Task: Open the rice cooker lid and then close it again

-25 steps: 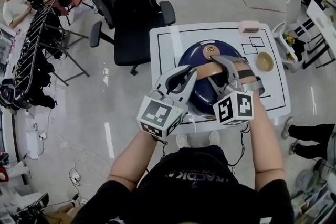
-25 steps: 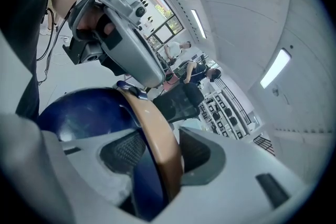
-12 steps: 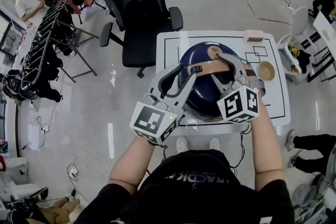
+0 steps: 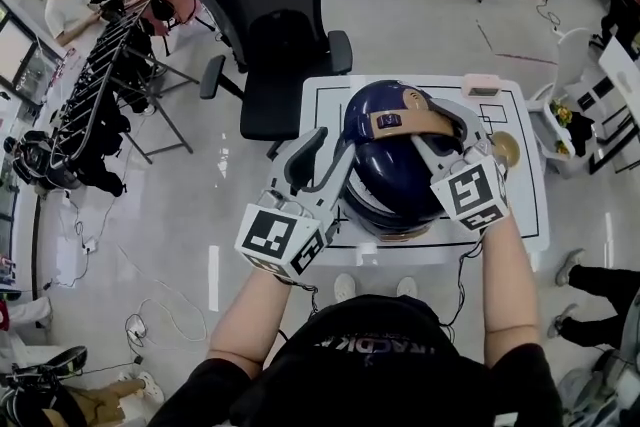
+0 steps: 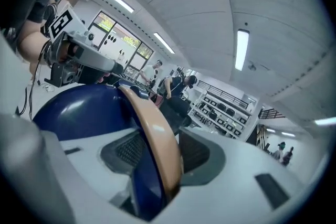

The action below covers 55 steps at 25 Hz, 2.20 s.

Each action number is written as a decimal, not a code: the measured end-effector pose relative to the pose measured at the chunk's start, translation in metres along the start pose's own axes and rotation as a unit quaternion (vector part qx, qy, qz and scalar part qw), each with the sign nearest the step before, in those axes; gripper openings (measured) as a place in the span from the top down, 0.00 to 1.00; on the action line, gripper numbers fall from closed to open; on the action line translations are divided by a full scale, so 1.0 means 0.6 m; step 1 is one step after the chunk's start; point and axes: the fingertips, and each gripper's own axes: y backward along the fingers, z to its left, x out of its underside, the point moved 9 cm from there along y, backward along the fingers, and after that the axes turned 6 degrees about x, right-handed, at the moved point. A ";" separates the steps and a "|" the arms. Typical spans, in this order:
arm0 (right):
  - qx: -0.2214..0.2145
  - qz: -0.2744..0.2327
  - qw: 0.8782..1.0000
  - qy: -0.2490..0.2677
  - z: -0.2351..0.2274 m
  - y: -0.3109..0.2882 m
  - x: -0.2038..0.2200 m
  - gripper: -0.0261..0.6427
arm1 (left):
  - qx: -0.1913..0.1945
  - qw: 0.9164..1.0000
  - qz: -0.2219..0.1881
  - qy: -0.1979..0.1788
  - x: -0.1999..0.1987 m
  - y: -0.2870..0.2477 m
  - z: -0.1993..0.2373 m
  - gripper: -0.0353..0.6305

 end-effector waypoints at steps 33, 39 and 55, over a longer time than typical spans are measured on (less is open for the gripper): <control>0.032 -0.098 0.948 -0.302 -0.208 0.118 0.176 0.74 | -0.005 1.000 0.010 0.000 0.041 -0.111 -0.187 0.70; 0.024 -0.099 0.948 -0.301 -0.217 0.127 0.197 0.74 | -0.018 1.000 0.012 0.001 0.047 -0.121 -0.215 0.70; -0.009 -0.110 0.948 -0.298 -0.217 0.173 0.210 0.71 | -0.031 0.999 0.023 -0.003 0.056 -0.140 -0.280 0.70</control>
